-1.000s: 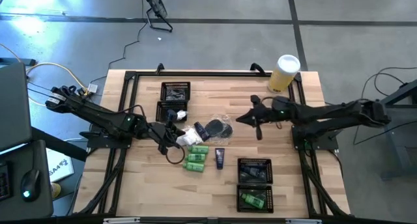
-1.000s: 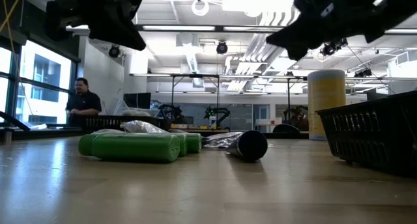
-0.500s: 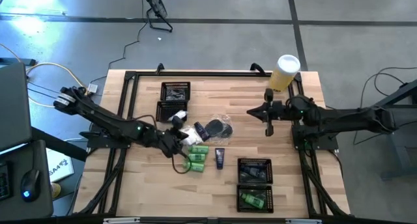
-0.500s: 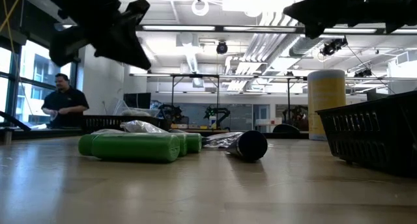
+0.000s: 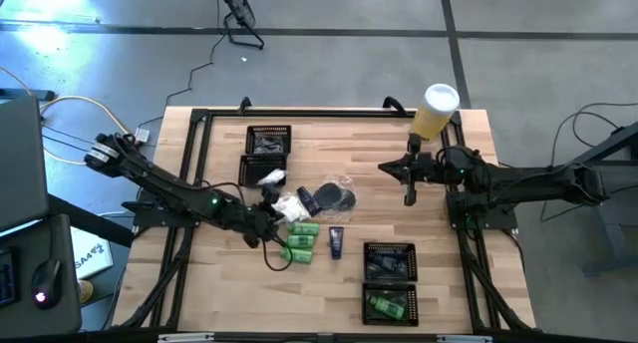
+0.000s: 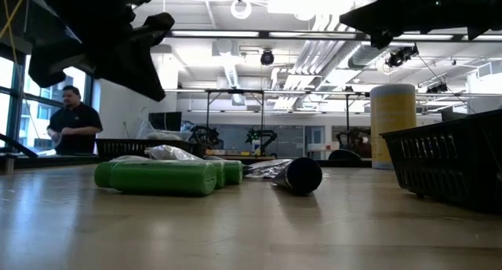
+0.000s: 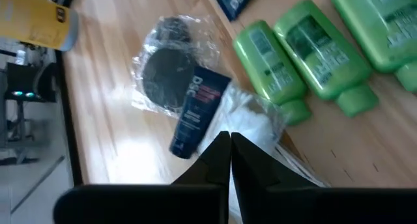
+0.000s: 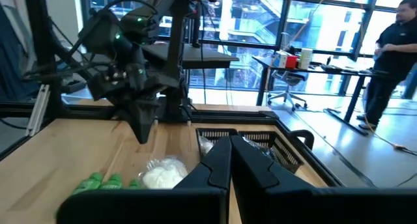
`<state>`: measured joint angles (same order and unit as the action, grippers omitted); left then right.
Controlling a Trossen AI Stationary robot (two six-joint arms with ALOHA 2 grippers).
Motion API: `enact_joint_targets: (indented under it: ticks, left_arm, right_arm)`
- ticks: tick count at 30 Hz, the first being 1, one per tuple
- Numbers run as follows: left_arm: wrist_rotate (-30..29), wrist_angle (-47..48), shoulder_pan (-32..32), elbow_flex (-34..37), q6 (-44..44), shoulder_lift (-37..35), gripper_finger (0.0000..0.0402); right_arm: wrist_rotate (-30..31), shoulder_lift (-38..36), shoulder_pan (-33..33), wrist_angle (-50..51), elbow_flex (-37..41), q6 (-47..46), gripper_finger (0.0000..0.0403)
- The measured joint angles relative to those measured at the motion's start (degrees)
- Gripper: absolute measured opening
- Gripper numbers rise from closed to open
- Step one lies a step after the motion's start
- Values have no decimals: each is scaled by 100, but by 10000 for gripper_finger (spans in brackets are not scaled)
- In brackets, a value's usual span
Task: Pick & Place Travel size toiletries
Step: Put the white cotton pack into the middle top black basket
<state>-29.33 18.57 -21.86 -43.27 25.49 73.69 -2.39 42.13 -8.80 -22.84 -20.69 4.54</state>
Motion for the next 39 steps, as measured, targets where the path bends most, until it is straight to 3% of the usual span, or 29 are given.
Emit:
enact_joint_targets:
  ticks: [5, 15, 20, 31, 39]
  left_arm:
    - [137, 300, 58, 0, -5, 62, 44]
    - [164, 416, 399, 0, 8, 61, 194]
    - [696, 407, 503, 0, 316, 61, 251]
    - [772, 272, 499, 4, 442, 609, 267]
    - [430, -490, 502, 4, 695, 1238, 267]
  right_arm:
    - [15, 1, 0, 13, 0, -5, 2]
    - [78, 2, 0, 16, 0, -20, 2]
    - [78, 2, 0, 27, 0, 2, 2]
    - [82, 5, 0, 181, 0, 22, 2]
    - [98, 7, 0, 219, 0, 119, 2]
